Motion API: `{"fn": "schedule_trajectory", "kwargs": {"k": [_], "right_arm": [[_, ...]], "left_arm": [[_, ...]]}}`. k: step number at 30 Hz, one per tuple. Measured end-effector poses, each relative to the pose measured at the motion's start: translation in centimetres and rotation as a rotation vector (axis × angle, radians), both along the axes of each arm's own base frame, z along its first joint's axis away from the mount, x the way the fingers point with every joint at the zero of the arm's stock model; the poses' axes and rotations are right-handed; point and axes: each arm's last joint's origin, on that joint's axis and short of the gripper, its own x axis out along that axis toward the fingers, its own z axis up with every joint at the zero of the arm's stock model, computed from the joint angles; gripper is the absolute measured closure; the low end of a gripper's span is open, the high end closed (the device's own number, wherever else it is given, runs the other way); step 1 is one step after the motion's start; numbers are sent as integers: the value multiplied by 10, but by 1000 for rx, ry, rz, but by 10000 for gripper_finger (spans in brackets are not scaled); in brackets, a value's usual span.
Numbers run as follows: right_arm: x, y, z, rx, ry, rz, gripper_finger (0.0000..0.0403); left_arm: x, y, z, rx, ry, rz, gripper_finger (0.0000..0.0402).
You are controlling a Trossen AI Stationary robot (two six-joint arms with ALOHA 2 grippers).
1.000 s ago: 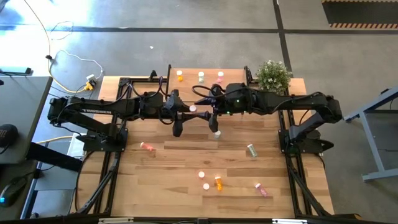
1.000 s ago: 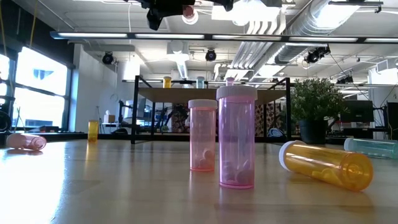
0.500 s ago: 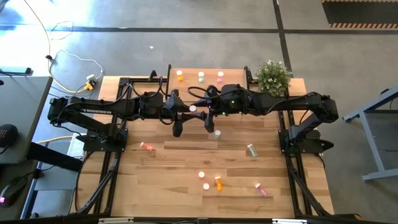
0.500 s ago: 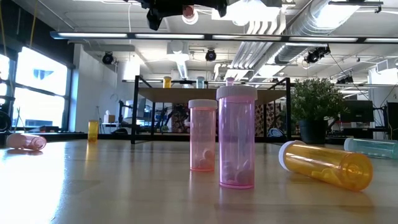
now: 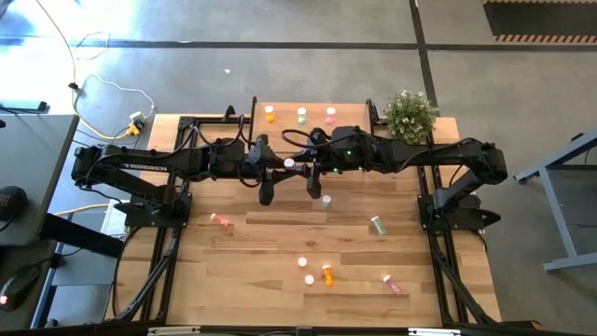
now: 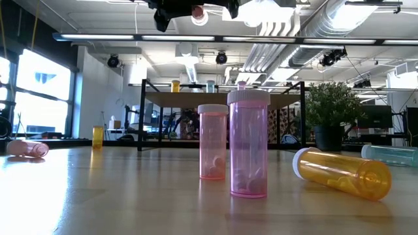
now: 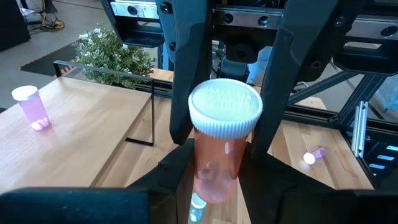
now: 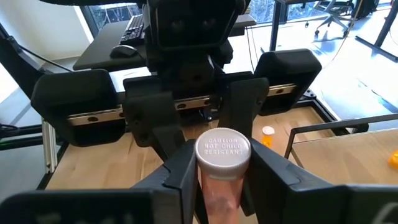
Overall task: Pick and place medicine bottles onto shelf by color
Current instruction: Put the bottom left pink pill bottle on the shelf
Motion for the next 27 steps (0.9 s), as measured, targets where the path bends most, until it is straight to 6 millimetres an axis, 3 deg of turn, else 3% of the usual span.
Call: {"fn": "schedule_trajectory", "kwargs": {"k": [8, 14, 19, 27], "right_arm": [[-2, -1, 2, -12, -2, -41, 300], [-17, -4, 17, -52, -29, -144, 299], [-42, -15, 40, -101, -84, -269, 299], [-105, -33, 80, -258, -112, -490, 299]], "left_arm": [[0, -1, 0, -7, -1, -23, 252], [-3, 0, 2, 2, -3, 6, 202], [-7, 3, 7, 24, -24, 80, 178], [-17, 14, 16, 43, -51, 146, 180]]}}
